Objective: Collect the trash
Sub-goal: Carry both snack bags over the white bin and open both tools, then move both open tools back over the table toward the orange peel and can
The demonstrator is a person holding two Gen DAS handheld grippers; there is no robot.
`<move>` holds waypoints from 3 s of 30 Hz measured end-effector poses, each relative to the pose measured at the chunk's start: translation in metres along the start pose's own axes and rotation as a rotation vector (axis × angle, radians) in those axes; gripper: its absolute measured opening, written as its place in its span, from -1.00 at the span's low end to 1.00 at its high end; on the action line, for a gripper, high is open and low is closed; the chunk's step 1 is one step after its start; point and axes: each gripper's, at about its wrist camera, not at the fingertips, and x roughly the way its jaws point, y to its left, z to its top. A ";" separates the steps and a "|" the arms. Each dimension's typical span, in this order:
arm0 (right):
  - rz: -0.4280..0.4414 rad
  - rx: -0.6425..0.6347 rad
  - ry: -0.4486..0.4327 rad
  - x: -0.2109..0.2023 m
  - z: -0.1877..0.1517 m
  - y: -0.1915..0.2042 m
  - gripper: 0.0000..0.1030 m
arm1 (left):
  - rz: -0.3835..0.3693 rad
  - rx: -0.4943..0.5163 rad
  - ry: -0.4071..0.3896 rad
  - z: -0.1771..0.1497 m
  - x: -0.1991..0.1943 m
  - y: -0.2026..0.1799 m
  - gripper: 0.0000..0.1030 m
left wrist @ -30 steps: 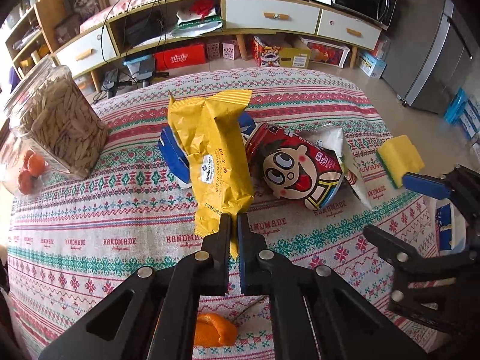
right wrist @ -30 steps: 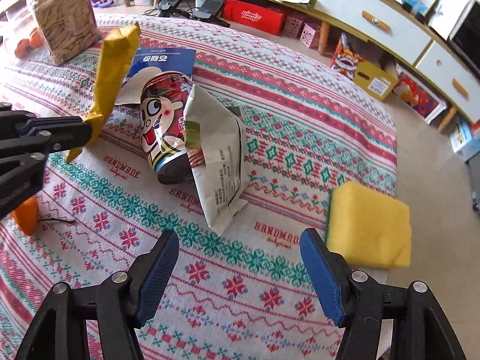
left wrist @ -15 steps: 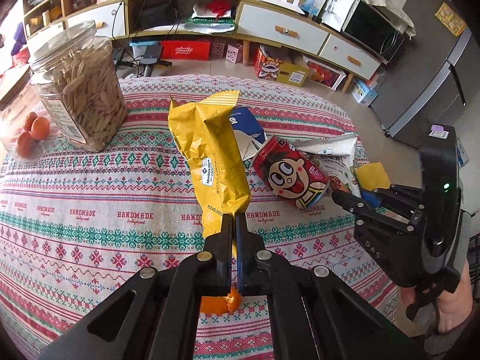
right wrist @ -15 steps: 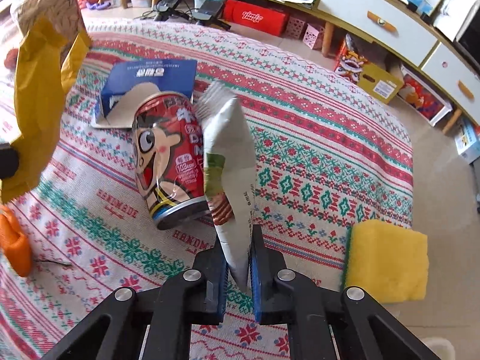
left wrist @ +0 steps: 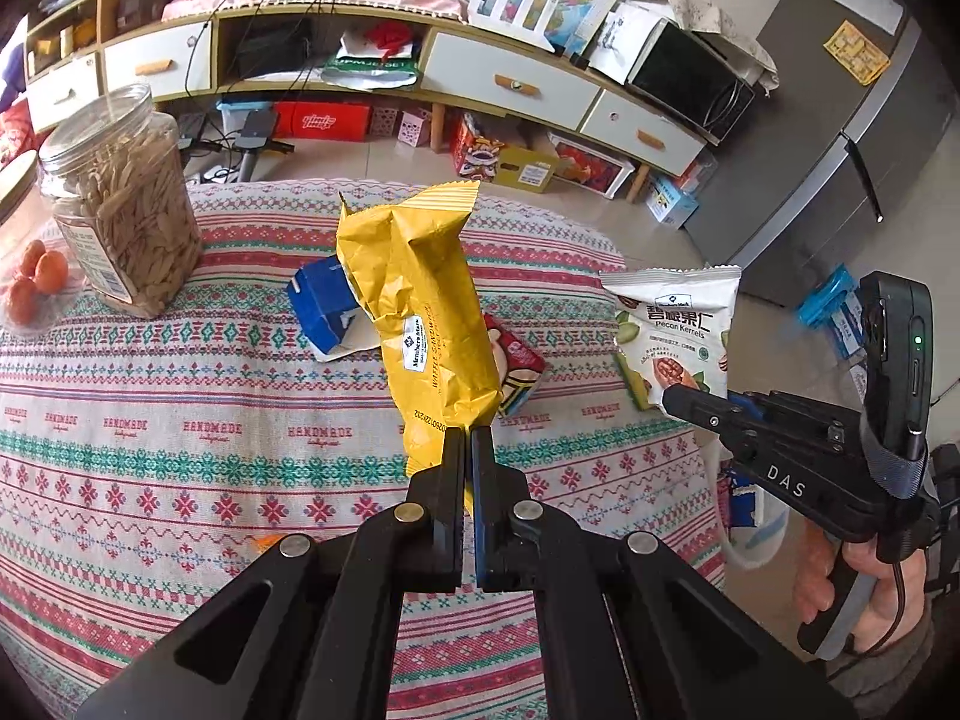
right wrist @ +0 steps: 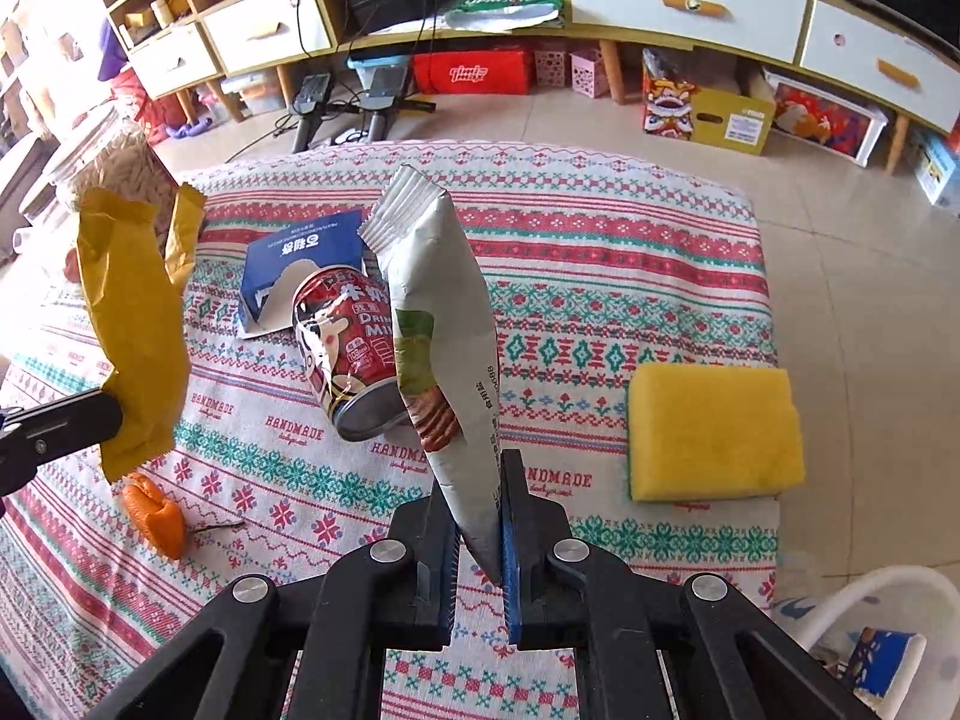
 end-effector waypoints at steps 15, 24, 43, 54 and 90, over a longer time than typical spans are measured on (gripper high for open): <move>-0.055 0.202 -0.089 -0.088 -0.054 -0.075 -0.83 | -0.133 0.110 -0.015 -0.023 -0.002 -0.089 -0.98; -0.153 0.436 -0.143 -0.141 -0.105 -0.162 -0.82 | -0.309 0.152 0.054 -0.063 0.028 -0.176 -0.98; -0.315 0.539 0.117 -0.121 -0.156 -0.230 -0.78 | -0.415 0.256 0.208 -0.108 0.112 -0.294 -0.98; -0.318 0.530 0.212 -0.100 -0.164 -0.234 -0.78 | -0.381 0.192 0.310 -0.116 0.165 -0.298 -0.98; -0.392 0.516 0.099 -0.110 -0.134 -0.216 0.10 | -0.108 0.215 0.176 -0.088 0.097 -0.233 -0.35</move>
